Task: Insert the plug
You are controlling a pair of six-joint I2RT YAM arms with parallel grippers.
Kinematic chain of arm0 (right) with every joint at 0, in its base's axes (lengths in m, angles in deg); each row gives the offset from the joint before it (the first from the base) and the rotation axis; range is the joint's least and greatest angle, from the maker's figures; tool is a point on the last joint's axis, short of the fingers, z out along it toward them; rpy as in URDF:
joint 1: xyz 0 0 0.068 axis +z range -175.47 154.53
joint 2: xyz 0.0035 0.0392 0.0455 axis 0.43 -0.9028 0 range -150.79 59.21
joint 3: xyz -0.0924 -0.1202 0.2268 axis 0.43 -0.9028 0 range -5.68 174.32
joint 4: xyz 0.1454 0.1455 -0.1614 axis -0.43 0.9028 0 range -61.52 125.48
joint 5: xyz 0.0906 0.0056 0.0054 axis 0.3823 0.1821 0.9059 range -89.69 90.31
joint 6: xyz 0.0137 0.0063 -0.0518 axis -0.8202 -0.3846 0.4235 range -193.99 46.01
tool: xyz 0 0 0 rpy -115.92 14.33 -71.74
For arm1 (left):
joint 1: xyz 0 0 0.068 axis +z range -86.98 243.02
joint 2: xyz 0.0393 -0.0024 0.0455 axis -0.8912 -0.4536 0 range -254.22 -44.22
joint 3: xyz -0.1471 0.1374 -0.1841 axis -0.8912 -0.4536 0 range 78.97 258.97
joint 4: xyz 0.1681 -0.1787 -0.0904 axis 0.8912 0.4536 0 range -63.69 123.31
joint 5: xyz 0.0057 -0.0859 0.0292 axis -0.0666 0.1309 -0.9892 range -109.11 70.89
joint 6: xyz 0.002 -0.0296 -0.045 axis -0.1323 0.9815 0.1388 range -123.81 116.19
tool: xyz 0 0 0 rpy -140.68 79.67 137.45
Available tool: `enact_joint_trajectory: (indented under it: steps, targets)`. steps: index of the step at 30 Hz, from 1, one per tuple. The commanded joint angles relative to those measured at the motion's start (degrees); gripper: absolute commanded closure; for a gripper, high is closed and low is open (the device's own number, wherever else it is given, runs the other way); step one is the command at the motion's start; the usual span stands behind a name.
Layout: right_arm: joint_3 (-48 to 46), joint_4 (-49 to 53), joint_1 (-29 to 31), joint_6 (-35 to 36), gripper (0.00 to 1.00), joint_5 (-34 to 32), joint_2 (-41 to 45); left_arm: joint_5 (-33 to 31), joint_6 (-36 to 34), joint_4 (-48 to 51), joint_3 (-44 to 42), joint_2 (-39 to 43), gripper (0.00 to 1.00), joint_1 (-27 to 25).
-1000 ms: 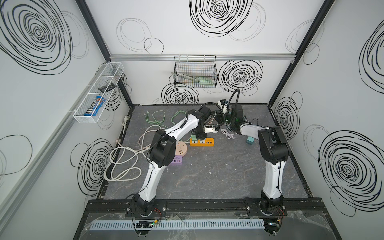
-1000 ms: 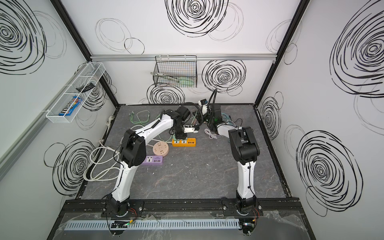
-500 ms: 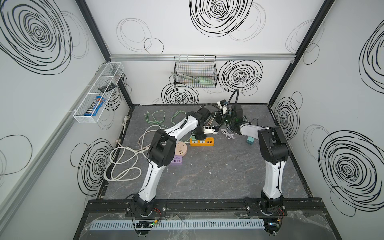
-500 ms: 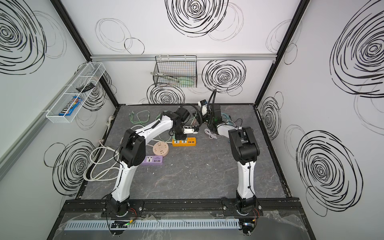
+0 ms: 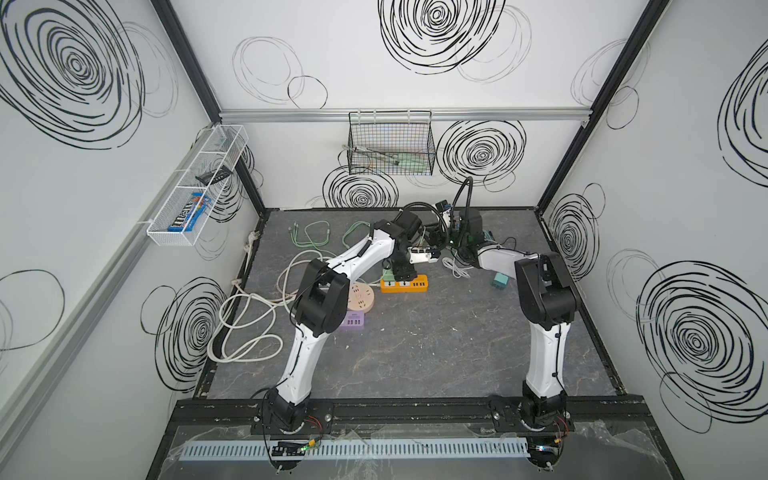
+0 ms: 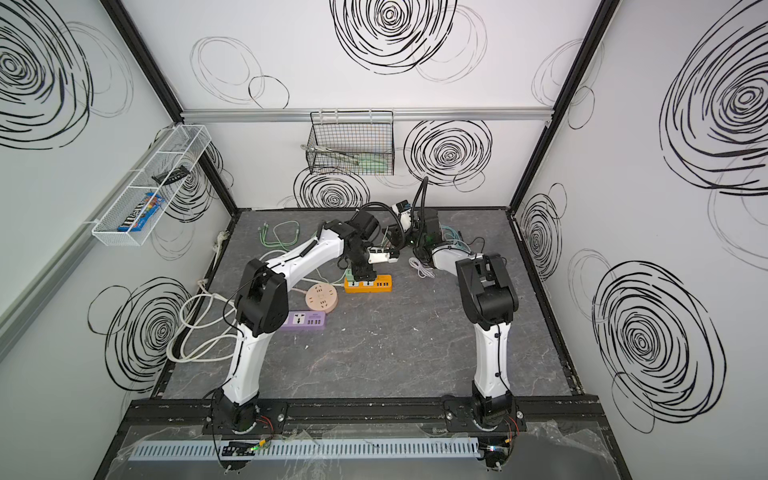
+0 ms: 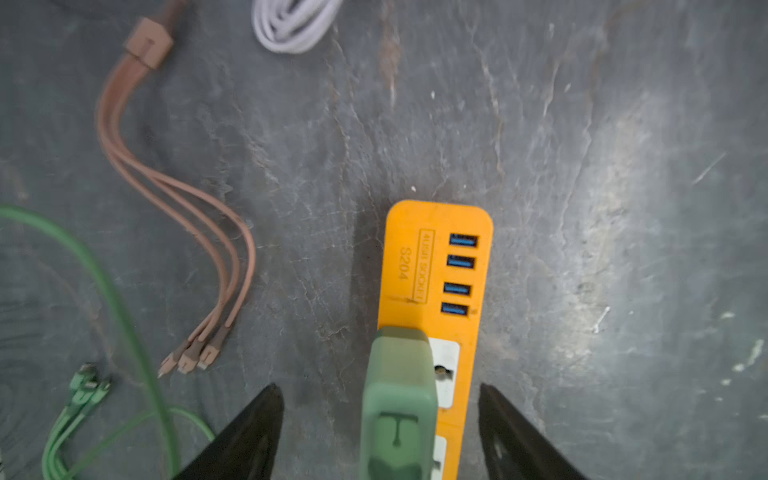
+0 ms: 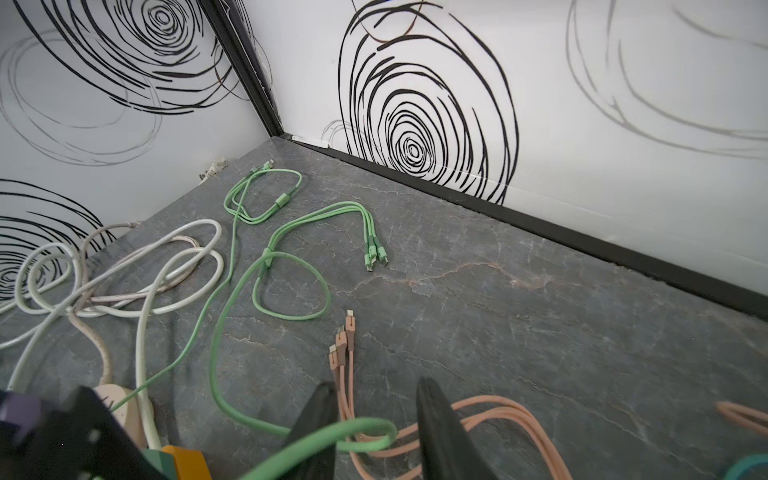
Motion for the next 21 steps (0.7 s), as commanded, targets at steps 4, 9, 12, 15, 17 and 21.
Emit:
enact_joint_trajectory:
  steps: [4, 9, 12, 15, 17, 21]
  targets:
    - [0.3, 6.2, -0.4, 4.1, 0.29, -5.6, 2.4, 6.3, 4.4, -6.1, -7.8, 15.1, 0.04, 0.4]
    - [0.9, 14.1, -1.3, 7.2, 0.13, -12.3, 3.0, 7.5, 14.7, -25.4, -23.2, 28.0, 0.04, 0.4]
    - [0.8, 17.9, -1.6, 8.2, 0.08, -17.6, 3.6, 7.5, 27.0, -42.9, -34.8, 35.7, 0.04, 0.8]
    - [1.9, 24.5, -1.6, 7.5, 0.05, -26.6, 4.1, 7.4, 39.8, -54.0, -43.1, 40.6, 0.04, 0.9]
    - [2.5, 28.3, -1.8, 7.3, 0.03, -30.8, 4.3, 6.0, 47.0, -59.4, -48.3, 43.1, 0.04, 0.9]
    - [-0.9, 31.7, -1.9, 9.6, 0.01, -32.2, 7.1, 1.4, 54.3, -61.9, -56.3, 47.4, 0.04, 1.0]
